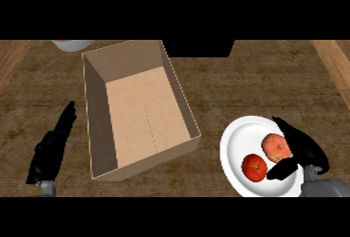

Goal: Pick the squash from the plate and place it in the cardboard box

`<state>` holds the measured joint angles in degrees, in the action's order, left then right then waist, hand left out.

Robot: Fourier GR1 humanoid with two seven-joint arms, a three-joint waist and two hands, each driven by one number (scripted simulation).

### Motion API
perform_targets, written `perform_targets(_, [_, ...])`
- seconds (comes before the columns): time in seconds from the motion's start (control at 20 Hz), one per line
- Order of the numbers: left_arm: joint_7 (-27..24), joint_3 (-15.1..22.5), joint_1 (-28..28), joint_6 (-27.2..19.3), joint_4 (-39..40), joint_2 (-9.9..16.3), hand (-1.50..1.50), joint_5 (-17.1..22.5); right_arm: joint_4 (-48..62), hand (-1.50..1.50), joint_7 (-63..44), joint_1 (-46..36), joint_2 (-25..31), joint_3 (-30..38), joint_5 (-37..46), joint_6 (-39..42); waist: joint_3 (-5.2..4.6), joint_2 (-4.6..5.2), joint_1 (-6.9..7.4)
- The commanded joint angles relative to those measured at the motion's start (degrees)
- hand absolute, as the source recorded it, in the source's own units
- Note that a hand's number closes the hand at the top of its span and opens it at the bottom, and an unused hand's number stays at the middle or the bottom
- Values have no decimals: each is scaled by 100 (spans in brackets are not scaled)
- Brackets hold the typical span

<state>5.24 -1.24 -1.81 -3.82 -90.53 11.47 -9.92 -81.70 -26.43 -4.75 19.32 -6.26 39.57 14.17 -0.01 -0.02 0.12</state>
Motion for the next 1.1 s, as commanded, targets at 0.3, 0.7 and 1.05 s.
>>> perform_targets(0.3, [10, -295, 3, 237, -57, 24, 0, -44, 287, 150, 550, 122, -251, 76, 479, -221, 1, 0, -1])
perform_targets(0.7, [-218, -303, 211, 144, 371, -143, 0, -130, 2, 150, 915, 180, 36, 212, 1138, -1020, 0, -1, -21])
perform_targets(1.05, [-297, -397, -219, 367, 84, 46, 0, -23, -1297, 150, -903, 847, -1063, -1057, 2636, -1475, -7, -28, -25])
